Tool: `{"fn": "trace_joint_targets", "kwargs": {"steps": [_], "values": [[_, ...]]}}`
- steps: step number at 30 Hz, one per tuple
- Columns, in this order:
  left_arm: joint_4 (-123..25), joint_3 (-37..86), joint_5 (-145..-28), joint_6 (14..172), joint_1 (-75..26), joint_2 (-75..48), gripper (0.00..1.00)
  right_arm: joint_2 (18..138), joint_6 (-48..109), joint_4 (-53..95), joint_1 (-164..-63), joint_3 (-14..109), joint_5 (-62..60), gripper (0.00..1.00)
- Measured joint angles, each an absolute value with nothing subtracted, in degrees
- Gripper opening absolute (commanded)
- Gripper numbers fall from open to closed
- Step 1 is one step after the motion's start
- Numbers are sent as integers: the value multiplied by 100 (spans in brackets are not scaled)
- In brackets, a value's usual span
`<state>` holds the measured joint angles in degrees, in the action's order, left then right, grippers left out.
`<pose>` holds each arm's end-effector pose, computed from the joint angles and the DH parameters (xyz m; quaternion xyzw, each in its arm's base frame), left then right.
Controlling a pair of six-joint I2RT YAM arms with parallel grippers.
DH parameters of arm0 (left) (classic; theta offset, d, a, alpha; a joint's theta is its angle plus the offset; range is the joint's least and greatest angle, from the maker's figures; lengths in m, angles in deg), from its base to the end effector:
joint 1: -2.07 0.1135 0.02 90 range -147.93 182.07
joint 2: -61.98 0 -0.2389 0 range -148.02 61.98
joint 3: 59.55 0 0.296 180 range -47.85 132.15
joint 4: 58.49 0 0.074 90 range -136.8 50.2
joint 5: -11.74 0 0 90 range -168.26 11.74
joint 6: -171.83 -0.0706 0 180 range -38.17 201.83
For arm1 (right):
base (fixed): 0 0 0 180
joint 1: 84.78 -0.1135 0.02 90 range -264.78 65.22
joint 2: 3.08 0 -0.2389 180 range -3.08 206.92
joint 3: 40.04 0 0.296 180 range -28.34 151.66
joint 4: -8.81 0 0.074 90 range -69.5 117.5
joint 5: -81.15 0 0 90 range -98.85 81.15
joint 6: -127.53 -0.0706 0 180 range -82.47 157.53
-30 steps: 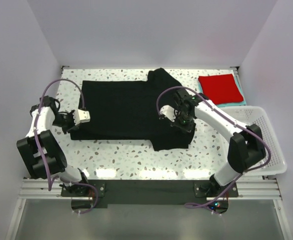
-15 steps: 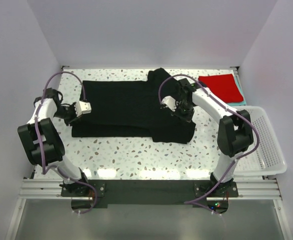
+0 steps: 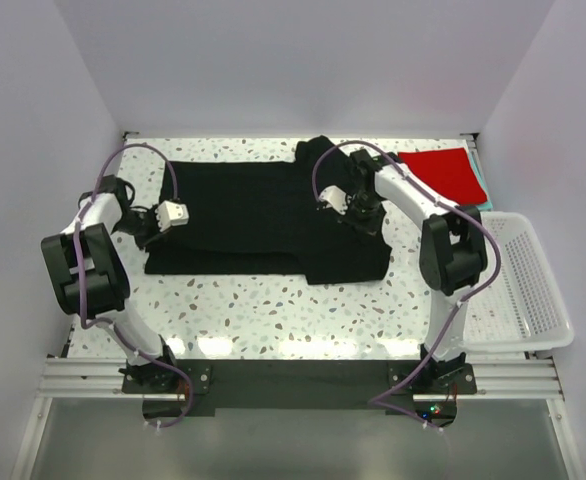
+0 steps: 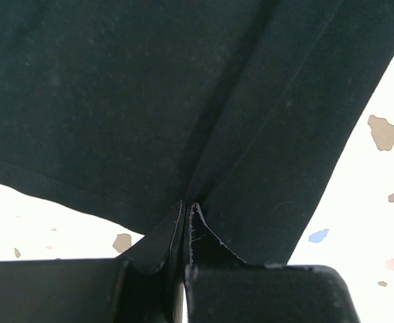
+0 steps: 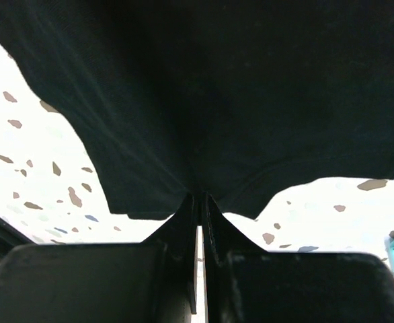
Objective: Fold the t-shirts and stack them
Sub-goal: Fold the tshirt
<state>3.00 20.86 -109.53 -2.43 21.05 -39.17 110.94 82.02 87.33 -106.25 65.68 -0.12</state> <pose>0.3535 0.0828 0.1100 0.5336 0.7992 -0.1158 0.2513 0.3852 0.1630 0.1454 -0.5443 0.8350 0.0690 0.0423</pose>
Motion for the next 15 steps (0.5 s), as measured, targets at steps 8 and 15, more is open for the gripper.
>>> {"fn": "trace_joint_targets", "kwargs": {"steps": [8,15], "values": [[215,2129,-10929,-165,2105,-4011,0,11454,8278,8901,-10601,7147,-28,0],[198,2217,-10929,-165,2105,-4068,0,11743,8368,9026,-10590,7505,-45,0]]}}
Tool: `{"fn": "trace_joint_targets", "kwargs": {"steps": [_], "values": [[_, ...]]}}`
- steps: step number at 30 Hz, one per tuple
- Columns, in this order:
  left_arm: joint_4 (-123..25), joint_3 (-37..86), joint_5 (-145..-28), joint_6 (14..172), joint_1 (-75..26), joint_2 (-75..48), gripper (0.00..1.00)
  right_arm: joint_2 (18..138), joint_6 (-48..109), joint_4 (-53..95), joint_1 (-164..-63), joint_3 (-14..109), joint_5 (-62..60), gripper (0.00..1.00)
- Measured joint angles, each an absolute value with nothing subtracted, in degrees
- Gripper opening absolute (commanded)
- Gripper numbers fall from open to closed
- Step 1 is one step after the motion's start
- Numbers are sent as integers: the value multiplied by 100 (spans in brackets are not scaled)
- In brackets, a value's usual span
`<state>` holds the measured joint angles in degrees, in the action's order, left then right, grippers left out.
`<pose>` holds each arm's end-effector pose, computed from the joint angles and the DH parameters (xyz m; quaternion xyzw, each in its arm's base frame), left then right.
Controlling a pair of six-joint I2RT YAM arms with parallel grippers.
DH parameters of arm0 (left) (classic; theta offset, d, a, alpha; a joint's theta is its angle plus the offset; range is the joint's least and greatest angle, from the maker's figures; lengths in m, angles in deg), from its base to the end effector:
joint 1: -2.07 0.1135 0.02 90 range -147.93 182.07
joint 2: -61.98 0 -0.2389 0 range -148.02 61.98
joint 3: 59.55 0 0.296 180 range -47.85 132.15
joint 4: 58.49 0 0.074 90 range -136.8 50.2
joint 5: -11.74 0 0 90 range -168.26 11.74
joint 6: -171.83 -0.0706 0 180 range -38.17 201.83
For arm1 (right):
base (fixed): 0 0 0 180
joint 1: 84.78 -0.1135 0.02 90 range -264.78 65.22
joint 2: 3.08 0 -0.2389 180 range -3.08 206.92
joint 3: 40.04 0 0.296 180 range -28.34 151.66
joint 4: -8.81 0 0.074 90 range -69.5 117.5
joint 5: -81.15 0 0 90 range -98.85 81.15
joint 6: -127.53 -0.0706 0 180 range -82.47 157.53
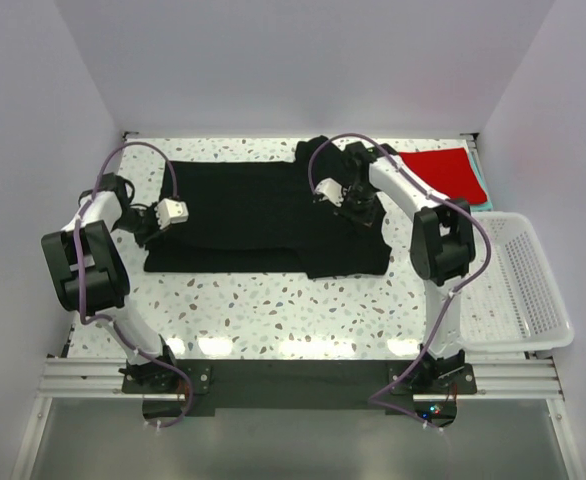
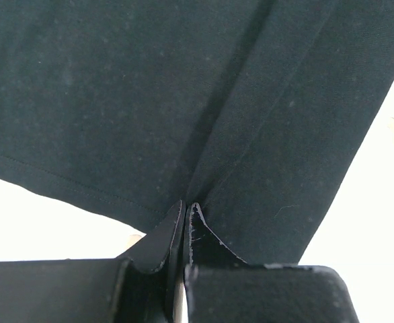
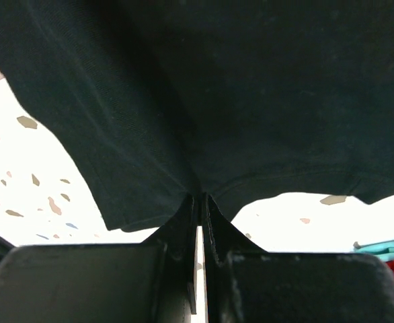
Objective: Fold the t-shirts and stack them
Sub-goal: Fold the tshirt
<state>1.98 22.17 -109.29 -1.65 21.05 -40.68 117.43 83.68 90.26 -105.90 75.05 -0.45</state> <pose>0.3607 0.0856 0.1078 0.5297 0.8019 -0.1108 0.2532 0.4103 0.1695 0.1477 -0.5539 0.8289 0.0656 0.0425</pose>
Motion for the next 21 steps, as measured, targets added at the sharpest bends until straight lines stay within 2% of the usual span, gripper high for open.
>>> {"fn": "trace_joint_targets", "kwargs": {"steps": [21], "values": [[88,2219,-10797,-163,2105,-4297,0,12593,8521,9207,-10542,8581,-187,0]]}}
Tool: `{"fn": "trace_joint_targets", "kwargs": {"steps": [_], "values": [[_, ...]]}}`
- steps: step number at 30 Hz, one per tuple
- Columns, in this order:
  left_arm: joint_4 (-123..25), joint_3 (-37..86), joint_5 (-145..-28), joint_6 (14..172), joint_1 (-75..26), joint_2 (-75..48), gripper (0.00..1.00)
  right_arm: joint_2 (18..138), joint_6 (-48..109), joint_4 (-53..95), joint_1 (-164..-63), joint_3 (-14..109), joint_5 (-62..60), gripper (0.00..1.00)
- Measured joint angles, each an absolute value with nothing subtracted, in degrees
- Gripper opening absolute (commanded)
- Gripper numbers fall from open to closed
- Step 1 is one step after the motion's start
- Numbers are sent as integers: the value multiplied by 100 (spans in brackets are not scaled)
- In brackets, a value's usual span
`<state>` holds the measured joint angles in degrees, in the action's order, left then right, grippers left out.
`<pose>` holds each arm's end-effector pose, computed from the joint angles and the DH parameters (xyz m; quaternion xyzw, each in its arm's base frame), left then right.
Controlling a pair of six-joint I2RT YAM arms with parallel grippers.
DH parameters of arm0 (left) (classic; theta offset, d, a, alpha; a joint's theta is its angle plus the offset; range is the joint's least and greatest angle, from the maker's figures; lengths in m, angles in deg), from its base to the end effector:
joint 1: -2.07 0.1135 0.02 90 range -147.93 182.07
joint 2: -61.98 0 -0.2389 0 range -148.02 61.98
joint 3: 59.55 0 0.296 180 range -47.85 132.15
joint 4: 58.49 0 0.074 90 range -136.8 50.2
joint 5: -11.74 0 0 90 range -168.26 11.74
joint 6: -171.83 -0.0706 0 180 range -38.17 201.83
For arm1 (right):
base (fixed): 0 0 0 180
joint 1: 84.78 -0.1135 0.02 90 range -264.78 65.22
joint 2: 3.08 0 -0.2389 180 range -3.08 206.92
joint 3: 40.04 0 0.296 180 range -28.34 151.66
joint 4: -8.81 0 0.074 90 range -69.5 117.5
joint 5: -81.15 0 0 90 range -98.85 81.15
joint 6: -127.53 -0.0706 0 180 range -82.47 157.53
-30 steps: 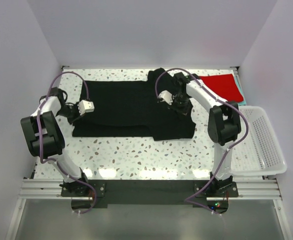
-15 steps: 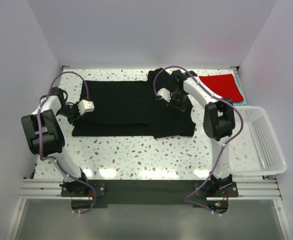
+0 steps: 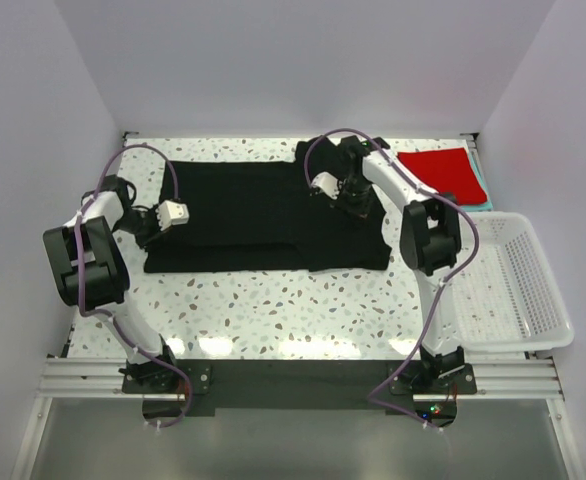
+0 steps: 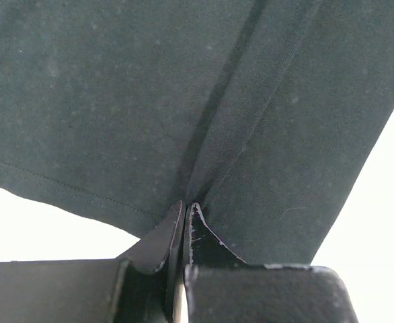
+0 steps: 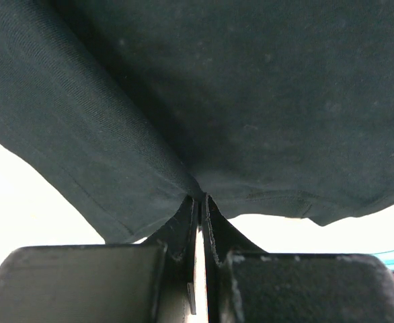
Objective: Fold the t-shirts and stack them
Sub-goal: Fold the tshirt
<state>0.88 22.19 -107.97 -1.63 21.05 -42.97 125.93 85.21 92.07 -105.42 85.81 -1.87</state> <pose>0.3624 0.0876 0.0935 0.5286 0.8070 -0.1115 0.2386 0.4414 0.1754 0.1390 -0.5618 0.8245 0.0519 0.0445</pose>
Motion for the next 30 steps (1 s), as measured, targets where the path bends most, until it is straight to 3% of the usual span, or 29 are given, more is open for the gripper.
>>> {"fn": "trace_joint_targets", "kwargs": {"steps": [4,6,7,8,10,12,13,20,26,30], "values": [[58,2219,-10789,-128,2105,-4325,0,12709,8523,9218,-10538,8714,-189,0],[40,2223,-10784,-71,2105,-4352,6,12772,8521,9214,-10536,8762,-196,4],[38,2236,-10782,-18,2105,-4385,19,12794,8517,9207,-10536,8777,-207,15],[38,2263,-10787,28,2105,-4424,26,12807,8490,9205,-10536,8780,-211,25],[51,2376,-10808,222,2120,-4535,37,12816,8449,9220,-10525,8795,-222,44],[121,2582,-10911,432,2184,-4640,45,12816,8344,9268,-10485,8880,-170,53],[178,2717,-11009,550,2247,-4682,49,12809,8274,9295,-10448,8928,-135,54],[523,3351,-11663,1295,3128,-4675,51,12114,7583,9411,-9751,8377,541,54],[659,2671,-11779,1990,3537,-4538,60,11015,6971,9417,-8881,6850,1277,57],[705,2239,-11840,2353,3554,-4535,61,10711,6722,9262,-8818,5912,1478,59]]}}
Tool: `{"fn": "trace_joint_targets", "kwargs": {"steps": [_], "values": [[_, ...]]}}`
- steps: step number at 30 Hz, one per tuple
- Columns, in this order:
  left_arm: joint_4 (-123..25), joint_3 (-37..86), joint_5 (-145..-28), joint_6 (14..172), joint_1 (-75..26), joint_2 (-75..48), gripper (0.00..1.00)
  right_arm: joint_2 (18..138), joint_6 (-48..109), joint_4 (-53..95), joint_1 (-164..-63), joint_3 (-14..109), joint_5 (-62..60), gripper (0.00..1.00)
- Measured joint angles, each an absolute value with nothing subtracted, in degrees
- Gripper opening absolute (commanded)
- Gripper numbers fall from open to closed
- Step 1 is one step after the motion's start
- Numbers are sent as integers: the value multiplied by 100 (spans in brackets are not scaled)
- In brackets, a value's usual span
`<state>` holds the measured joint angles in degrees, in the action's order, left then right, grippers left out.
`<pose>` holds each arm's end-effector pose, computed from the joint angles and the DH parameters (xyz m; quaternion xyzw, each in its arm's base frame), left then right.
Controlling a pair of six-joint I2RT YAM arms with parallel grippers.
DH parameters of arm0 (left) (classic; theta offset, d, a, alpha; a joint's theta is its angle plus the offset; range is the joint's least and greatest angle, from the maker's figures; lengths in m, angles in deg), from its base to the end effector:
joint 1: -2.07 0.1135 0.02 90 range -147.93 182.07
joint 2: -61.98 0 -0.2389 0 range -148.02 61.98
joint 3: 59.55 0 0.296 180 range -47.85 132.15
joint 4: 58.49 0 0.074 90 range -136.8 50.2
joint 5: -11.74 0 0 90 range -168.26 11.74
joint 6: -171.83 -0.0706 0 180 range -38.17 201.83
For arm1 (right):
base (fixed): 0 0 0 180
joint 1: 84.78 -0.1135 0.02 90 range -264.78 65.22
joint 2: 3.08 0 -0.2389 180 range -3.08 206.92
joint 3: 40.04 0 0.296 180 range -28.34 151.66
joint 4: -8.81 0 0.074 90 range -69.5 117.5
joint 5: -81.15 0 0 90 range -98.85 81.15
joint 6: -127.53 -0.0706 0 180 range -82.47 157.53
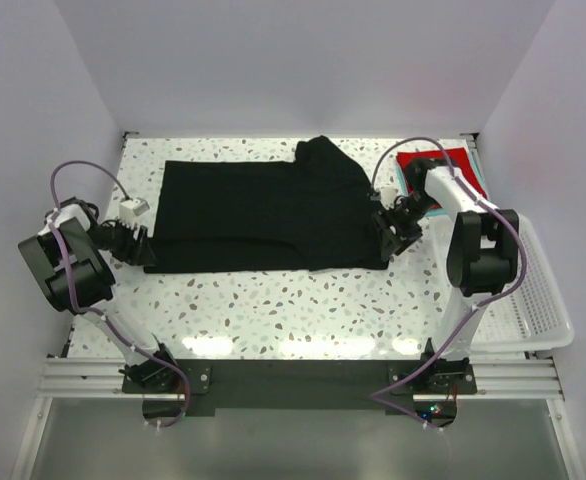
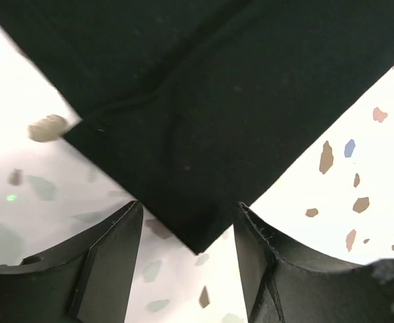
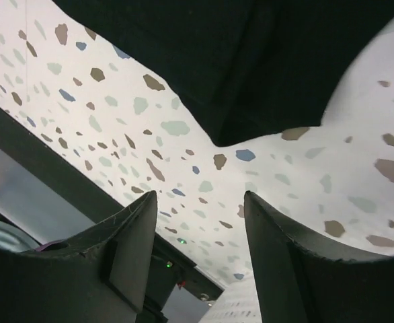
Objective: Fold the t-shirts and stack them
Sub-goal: Fold the tshirt
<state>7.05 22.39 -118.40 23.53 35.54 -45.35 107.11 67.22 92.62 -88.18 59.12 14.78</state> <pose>0.3225 0.1586 0.0867 0.1992 0.9179 -0.2443 0.2411 0.3789 0.0509 0.1429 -0.2702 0.9399 0.2086 0.0063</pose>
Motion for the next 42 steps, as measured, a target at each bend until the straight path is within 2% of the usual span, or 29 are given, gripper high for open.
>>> {"fn": "trace_joint_targets", "kwargs": {"steps": [4,14,23,28,31,32,35,36,38,40,42], "values": [[637,1965,-11844,2655,3580,-4535,62,10711,6571,8842,-8938,5460,1496,58],[501,1900,-11901,3011,3659,-4535,62,10899,6679,8145,-8960,5208,1448,54],[495,1887,-11901,3037,3764,-4559,54,10930,6860,8099,-8960,5066,1450,45],[471,1780,-11982,3028,3770,-4540,52,11002,6906,8075,-8964,5066,1470,36],[466,1716,-12065,3033,3770,-4538,49,11120,6932,8095,-8982,5068,1494,36],[464,1701,-12089,3033,3773,-4538,47,11153,6950,8112,-8993,5068,1500,38],[440,1673,-12113,3053,3788,-4557,34,11194,6989,8182,-9038,5070,1546,40],[429,1673,-12126,3061,3794,-4583,27,11194,7002,8202,-9058,5070,1575,39],[416,1677,-12139,3092,3797,-4638,20,11194,7052,8219,-9091,5075,1601,15],[434,1686,-12192,3147,3797,-4710,8,11194,7052,8224,-9117,5097,1594,0],[477,1712,-12199,3166,3797,-4758,0,11205,7024,8261,-9128,5184,1555,0]]}}
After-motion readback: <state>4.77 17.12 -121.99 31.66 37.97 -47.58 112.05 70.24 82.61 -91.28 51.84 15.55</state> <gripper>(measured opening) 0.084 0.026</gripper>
